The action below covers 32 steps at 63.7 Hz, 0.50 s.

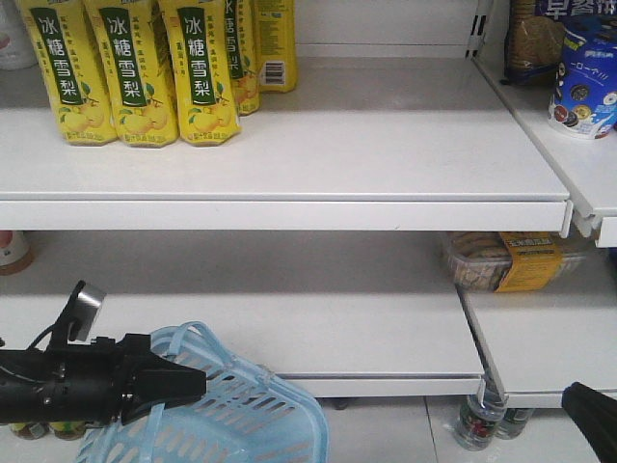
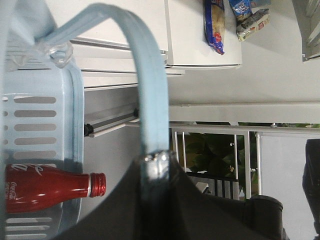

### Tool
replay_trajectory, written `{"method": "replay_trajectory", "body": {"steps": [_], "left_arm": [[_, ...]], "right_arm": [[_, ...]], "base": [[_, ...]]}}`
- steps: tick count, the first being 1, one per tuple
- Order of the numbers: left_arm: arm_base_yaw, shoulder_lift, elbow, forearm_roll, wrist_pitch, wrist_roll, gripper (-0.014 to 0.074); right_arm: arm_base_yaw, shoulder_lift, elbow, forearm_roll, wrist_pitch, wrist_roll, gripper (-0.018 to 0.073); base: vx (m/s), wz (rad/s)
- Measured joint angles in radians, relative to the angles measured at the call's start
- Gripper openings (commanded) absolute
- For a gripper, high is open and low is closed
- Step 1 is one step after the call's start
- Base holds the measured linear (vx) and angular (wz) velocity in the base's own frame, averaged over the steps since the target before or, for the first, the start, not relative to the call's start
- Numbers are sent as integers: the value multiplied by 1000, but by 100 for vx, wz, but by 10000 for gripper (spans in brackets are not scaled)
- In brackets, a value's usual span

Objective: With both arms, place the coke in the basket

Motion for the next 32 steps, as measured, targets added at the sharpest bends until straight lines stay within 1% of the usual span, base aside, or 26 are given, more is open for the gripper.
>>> {"method": "replay_trajectory", "body": {"steps": [32], "left_arm": [[-1, 0, 0, 0, 1, 0, -6]], "right_arm": [[0, 0, 0, 0, -1, 0, -9]], "base": [[0, 0]]}}
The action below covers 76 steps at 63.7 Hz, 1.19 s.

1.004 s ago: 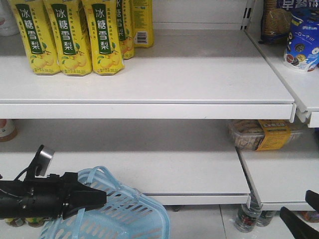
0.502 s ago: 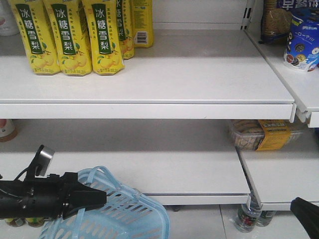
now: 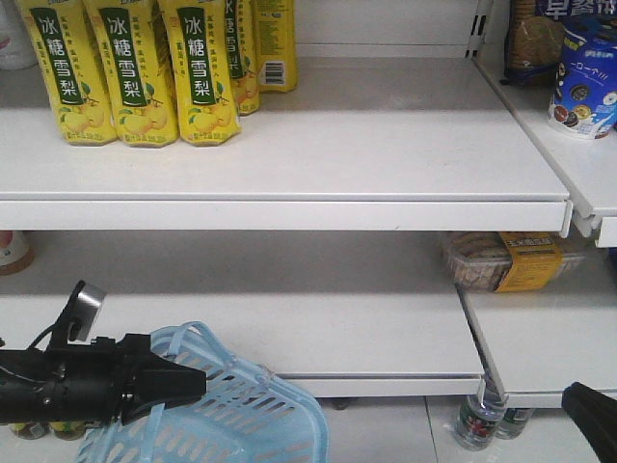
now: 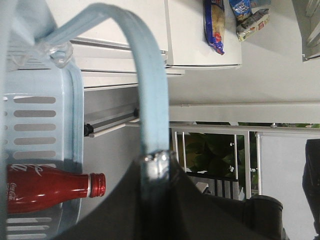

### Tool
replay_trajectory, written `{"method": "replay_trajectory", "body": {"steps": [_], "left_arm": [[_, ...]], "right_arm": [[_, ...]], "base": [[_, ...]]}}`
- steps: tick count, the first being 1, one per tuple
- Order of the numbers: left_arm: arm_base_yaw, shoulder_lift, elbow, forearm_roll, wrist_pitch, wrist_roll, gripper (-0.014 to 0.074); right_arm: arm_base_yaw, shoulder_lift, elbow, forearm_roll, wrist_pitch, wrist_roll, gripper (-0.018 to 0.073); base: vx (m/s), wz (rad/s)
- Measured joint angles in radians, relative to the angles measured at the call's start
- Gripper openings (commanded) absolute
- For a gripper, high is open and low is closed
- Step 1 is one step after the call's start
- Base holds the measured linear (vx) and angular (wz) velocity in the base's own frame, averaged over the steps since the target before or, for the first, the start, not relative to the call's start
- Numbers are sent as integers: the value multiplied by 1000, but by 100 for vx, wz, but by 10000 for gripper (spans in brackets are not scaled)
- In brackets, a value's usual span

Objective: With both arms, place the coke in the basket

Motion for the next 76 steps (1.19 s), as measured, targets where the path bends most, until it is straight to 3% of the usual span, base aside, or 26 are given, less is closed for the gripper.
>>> {"method": "replay_trajectory", "body": {"steps": [16, 26, 38, 64, 71, 76], "left_arm": [[1, -74, 32, -2, 23, -2, -6], [1, -268, 112, -24, 19, -3, -6], [1, -525, 191, -8, -66, -9, -6], [1, -1012, 276, 249, -262, -47, -6], [1, -1080, 280, 351, -339, -137, -6], [1, -1121, 280, 449, -399, -265, -6]], "right_arm": [[0, 0, 0, 0, 0, 0, -9], [0, 0, 0, 2, 0, 0, -9], [0, 0, 0, 3, 0, 0, -9], [0, 0, 0, 3, 0, 0, -9], [0, 0, 0, 3, 0, 0, -9], [0, 0, 0, 3, 0, 0, -9]], "base": [[0, 0], [0, 0], [0, 0], [0, 0], [0, 0], [0, 0]]}}
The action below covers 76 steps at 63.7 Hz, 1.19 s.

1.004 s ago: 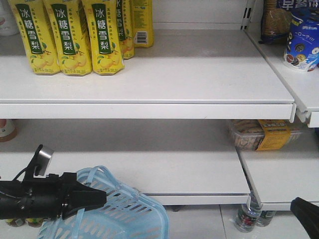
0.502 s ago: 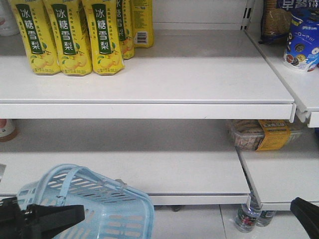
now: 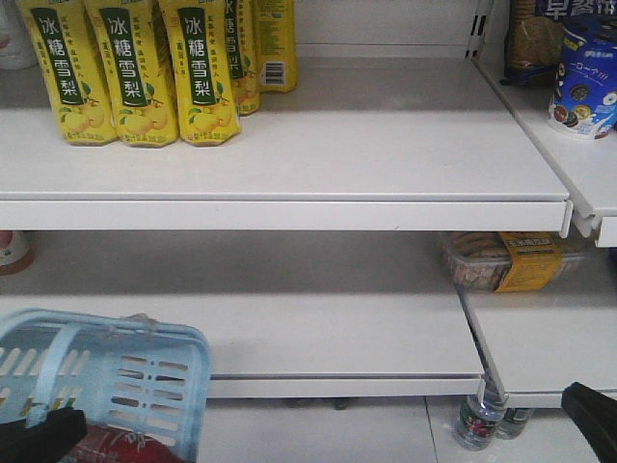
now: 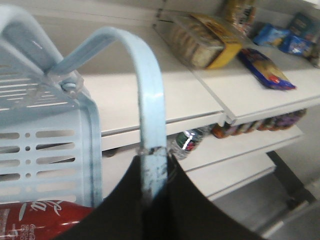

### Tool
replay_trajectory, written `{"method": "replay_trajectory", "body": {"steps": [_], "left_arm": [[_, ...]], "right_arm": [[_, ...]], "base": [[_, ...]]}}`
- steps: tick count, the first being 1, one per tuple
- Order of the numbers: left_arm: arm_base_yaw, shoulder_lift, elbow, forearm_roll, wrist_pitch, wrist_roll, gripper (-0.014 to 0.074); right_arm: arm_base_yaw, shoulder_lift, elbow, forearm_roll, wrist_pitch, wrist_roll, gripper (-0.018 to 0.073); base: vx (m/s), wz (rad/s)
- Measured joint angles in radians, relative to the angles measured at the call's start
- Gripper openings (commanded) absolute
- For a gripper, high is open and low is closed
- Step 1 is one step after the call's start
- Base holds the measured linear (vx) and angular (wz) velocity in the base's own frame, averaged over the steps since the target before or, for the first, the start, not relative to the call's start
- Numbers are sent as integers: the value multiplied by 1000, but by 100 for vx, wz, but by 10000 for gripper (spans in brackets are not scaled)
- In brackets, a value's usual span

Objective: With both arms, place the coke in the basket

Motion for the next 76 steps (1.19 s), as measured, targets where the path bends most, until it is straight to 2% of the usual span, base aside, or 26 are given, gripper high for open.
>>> {"method": "replay_trajectory", "body": {"steps": [3, 7, 13, 18, 24, 30, 37, 46, 60, 76], "left_arm": [[0, -21, 0, 64, -27, -88, -6], [0, -52, 0, 175, -58, -252, -6], [0, -102, 0, 382, -78, -474, -6], [0, -136, 1, 528, -79, -622, -6], [0, -188, 6, 701, -72, -767, -6], [0, -232, 7, 802, -73, -865, -6], [0, -277, 23, 901, -113, -923, -6], [0, -342, 95, 1012, -243, -955, -6], [0, -410, 251, 1075, -468, -974, -6], [0, -427, 264, 1170, -571, -1007, -6]], "right_arm": [[0, 0, 0, 0, 0, 0, -9], [0, 0, 0, 0, 0, 0, -9], [0, 0, 0, 0, 0, 0, -9], [0, 0, 0, 0, 0, 0, -9], [0, 0, 0, 0, 0, 0, -9], [0, 0, 0, 0, 0, 0, -9], [0, 0, 0, 0, 0, 0, -9], [0, 0, 0, 0, 0, 0, -9], [0, 0, 0, 0, 0, 0, -9], [0, 0, 0, 0, 0, 0, -9]], "base": [[0, 0], [0, 0], [0, 0], [0, 0], [0, 0], [0, 0], [0, 0], [0, 0], [0, 0], [0, 0]]}}
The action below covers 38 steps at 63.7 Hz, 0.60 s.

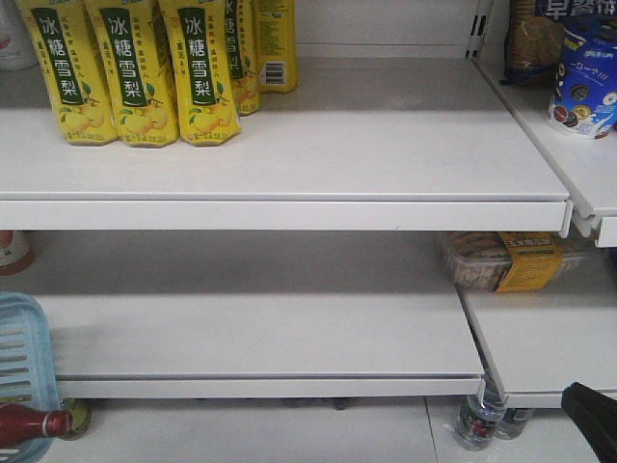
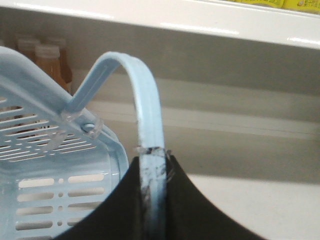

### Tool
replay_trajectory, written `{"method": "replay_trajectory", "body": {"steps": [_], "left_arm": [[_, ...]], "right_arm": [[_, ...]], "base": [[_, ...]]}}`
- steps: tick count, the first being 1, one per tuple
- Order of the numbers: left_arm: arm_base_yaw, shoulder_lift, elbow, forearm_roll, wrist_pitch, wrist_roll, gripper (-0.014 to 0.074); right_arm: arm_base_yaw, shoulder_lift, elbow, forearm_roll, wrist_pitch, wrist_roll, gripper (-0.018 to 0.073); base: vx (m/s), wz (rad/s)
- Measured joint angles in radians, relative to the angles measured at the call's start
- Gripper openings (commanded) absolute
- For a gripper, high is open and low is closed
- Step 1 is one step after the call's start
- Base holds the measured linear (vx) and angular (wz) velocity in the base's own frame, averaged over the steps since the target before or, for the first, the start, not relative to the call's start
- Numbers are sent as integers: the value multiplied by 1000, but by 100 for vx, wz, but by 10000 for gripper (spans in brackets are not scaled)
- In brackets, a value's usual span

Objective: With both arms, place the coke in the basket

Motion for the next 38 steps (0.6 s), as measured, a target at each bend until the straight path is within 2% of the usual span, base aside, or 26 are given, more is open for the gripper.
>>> {"method": "replay_trajectory", "body": {"steps": [15, 38], "left_arm": [[0, -28, 0, 18, -51, 0, -6], [0, -28, 0, 13, -50, 1, -6]], "right_arm": [[0, 0, 0, 0, -1, 0, -9], [0, 0, 0, 0, -1, 0, -9]], "base": [[0, 0], [0, 0]]}}
